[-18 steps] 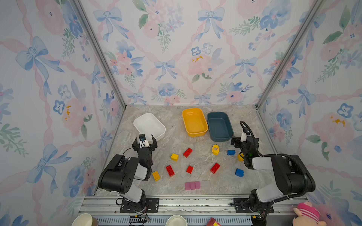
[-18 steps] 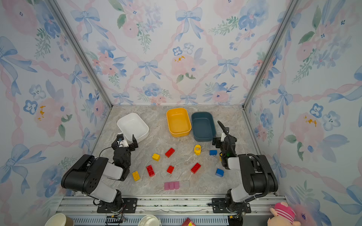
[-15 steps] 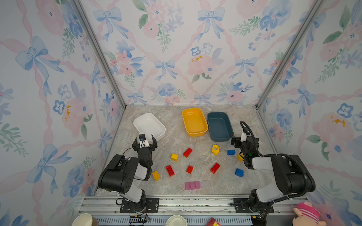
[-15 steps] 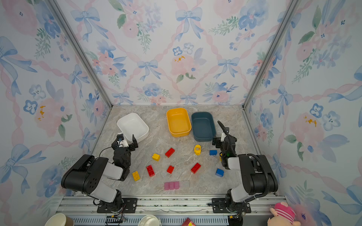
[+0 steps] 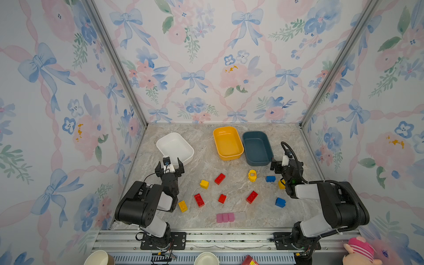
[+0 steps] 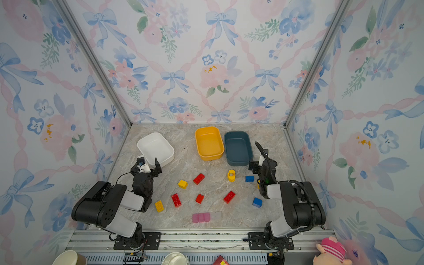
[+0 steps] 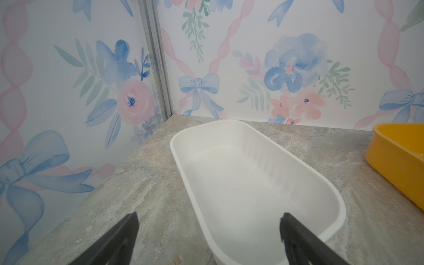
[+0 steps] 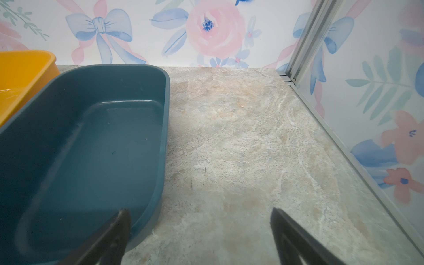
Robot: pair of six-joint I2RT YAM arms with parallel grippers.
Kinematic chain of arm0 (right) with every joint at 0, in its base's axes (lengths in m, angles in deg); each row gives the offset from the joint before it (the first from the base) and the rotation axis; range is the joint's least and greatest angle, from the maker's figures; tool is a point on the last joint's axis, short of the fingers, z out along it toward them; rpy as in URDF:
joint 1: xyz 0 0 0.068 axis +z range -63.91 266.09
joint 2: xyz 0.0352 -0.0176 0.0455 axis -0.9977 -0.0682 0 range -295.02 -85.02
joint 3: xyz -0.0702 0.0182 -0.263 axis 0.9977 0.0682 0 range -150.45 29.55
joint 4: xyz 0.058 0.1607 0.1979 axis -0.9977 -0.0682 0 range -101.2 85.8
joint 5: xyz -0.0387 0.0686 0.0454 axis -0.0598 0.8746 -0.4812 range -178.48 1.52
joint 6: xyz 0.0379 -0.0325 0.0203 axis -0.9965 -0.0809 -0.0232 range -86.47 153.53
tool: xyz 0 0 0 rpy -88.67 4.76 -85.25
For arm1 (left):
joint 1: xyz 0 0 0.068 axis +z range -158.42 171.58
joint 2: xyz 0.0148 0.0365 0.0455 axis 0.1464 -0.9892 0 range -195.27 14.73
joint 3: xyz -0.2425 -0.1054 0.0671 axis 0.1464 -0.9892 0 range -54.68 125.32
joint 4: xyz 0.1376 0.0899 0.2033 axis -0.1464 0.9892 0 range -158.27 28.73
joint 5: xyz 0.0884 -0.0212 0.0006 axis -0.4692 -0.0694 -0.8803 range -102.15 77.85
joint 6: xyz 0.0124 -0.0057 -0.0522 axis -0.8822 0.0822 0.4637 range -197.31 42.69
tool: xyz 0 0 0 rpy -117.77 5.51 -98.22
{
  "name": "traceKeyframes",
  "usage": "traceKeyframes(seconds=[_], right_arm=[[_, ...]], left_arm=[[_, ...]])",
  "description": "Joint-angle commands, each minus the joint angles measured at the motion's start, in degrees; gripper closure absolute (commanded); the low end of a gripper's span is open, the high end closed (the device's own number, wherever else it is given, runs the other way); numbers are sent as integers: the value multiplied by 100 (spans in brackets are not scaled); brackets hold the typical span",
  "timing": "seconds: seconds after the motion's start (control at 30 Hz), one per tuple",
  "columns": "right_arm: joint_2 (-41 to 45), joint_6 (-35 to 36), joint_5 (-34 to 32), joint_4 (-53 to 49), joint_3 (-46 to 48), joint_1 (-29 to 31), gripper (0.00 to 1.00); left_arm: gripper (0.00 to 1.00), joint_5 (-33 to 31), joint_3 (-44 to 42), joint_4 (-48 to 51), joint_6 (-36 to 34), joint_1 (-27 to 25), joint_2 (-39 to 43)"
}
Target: Sort the legos into containers by color
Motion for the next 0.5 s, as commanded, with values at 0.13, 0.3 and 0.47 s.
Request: traceKeyframes(seconds=[0.13,0.3,0.47], right_arm=[[-39,-56,86,51,-26,-50,3],[-39,-62,86,54,-19,-50,3],[-39,-56,50,59,-22,-40,3]], left_arm=[[2,39,12,-17,57,24,-18],[2,34,7,-17,62,19,-15],[2,31,4,-17,58,18,-10]])
